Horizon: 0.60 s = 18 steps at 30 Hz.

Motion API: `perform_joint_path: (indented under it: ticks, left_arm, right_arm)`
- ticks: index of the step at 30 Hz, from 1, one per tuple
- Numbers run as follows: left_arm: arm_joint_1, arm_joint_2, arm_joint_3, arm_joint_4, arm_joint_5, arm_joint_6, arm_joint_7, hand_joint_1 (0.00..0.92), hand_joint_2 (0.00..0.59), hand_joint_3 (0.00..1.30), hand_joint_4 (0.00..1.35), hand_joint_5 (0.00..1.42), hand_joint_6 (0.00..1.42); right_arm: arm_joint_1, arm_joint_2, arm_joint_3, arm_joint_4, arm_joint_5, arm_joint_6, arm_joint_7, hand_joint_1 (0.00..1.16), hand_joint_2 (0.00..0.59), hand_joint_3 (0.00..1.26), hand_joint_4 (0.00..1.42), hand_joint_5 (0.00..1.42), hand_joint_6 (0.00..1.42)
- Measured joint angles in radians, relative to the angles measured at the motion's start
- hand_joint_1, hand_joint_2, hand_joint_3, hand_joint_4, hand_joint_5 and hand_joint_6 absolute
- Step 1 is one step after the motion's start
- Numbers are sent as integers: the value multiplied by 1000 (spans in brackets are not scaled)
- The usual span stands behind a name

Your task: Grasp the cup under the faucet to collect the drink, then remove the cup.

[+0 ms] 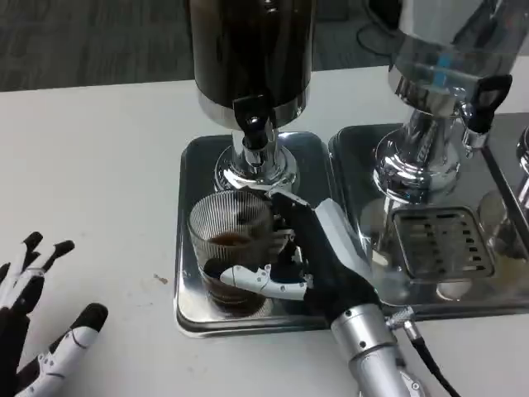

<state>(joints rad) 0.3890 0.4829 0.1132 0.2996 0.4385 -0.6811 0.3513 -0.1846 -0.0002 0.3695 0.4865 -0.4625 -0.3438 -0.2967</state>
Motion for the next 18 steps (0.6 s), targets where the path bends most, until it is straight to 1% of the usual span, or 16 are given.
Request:
perform_joint_path:
  ticks: [3, 4, 8, 13, 18]
  left_arm:
    - [-2, 0, -1, 0, 0, 0, 0, 0, 191, 169, 0, 69, 0]
    - [-3, 0, -1, 0, 0, 0, 0, 0, 192, 168, 0, 69, 0]
    - [-5, 0, -2, 0, 0, 0, -2, 0, 192, 167, 0, 69, 0]
    - [-5, 0, -3, 2, 0, 0, -5, 0, 192, 167, 0, 69, 0]
    - [-8, 0, -5, 4, 0, 0, -5, 0, 192, 166, 0, 66, 0]
  right_arm:
    - [1, 0, 0, 6, -5, -6, -9, 961, 163, 435, 583, 852, 1218]
    - [-1, 1, -2, 11, -3, -11, -9, 965, 149, 439, 583, 860, 1229]
    - [-1, 3, -4, 17, -4, -19, -15, 967, 148, 448, 591, 877, 1251]
    - [2, 3, -4, 20, -15, -26, -37, 975, 127, 477, 618, 895, 1293]
    - [6, 3, -7, 22, -19, -30, -55, 978, 120, 486, 637, 911, 1312]
